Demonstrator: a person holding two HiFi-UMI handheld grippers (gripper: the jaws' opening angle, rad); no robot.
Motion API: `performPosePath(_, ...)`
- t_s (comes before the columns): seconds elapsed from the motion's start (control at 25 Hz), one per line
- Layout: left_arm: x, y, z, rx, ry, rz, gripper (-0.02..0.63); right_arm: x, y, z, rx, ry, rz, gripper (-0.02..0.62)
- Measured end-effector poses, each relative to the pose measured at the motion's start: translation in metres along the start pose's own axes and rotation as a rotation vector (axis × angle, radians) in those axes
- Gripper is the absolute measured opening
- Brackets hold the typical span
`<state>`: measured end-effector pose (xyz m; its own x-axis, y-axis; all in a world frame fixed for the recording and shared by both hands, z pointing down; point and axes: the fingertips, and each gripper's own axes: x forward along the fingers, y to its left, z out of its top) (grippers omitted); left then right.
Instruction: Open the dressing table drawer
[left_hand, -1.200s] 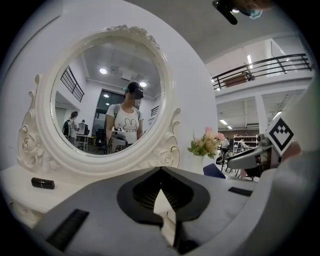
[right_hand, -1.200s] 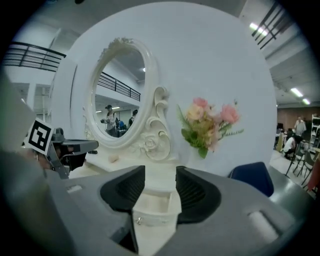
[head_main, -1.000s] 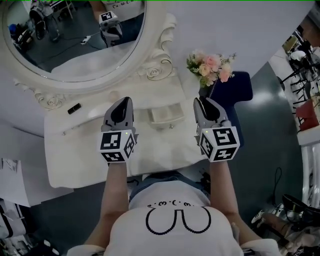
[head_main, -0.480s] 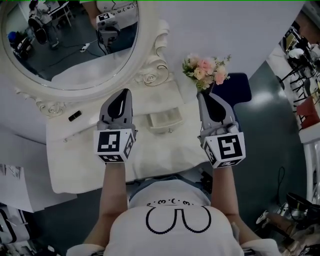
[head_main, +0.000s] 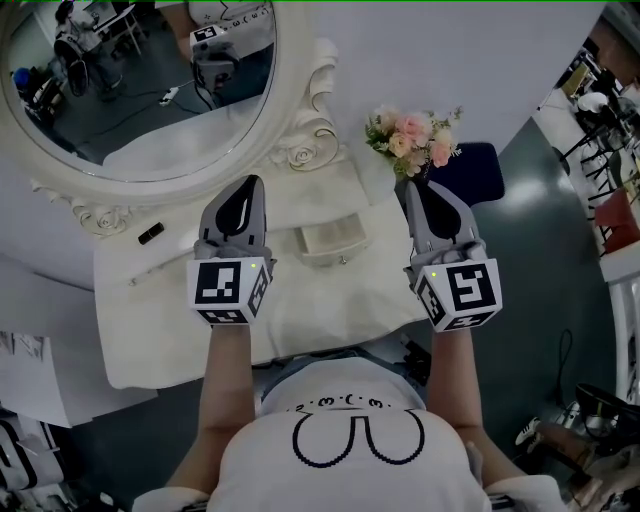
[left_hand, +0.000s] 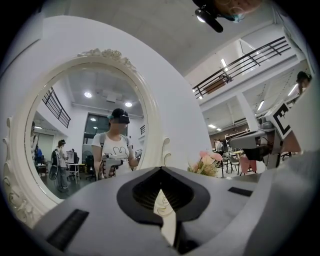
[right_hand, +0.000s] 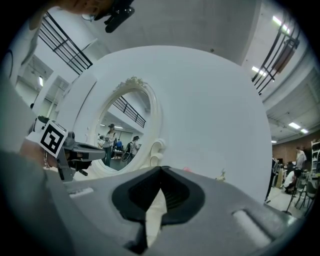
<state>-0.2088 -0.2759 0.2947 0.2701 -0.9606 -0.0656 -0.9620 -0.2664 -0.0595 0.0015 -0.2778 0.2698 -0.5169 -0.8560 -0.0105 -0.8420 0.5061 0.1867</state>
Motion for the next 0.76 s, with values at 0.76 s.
performPosePath(0.76,0.000,0.003,0.011,0.028,-0.015,-0.017,-0.002,0.006,0.007,0.006,-0.049,0.013,0.022,-0.005)
